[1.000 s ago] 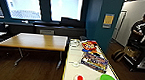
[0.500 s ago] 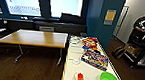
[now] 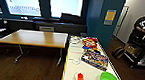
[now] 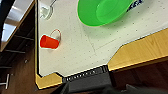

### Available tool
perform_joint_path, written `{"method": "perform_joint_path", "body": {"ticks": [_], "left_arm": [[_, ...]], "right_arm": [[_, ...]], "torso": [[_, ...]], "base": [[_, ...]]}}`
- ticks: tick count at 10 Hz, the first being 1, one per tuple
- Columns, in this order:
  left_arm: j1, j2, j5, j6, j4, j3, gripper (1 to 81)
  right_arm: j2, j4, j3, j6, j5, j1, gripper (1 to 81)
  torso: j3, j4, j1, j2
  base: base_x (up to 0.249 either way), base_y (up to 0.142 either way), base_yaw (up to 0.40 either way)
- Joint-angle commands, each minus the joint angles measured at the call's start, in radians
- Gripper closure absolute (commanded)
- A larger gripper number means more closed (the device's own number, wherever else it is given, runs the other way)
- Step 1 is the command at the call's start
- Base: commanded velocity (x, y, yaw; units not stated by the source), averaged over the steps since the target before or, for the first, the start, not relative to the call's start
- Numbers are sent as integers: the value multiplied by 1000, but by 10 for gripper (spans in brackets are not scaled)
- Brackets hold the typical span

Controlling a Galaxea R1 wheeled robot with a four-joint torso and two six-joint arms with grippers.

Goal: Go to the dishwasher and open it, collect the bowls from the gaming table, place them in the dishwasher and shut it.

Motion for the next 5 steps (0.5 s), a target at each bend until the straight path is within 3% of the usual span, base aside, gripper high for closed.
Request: {"method": "perform_joint_path", "body": {"ticks": [1, 5], "left_arm": [[-51, -36, 39, -5, 1, 15, 10], [-51, -27, 39, -5, 0, -5, 10]], "right_arm": [[-3, 62, -98, 4, -110, 165, 10], [105, 113, -280, 4, -187, 196, 10]], "torso": [[0, 0, 0, 0], [0, 0, 0, 0]], "base": [[0, 0, 0], [0, 0, 0]]}}
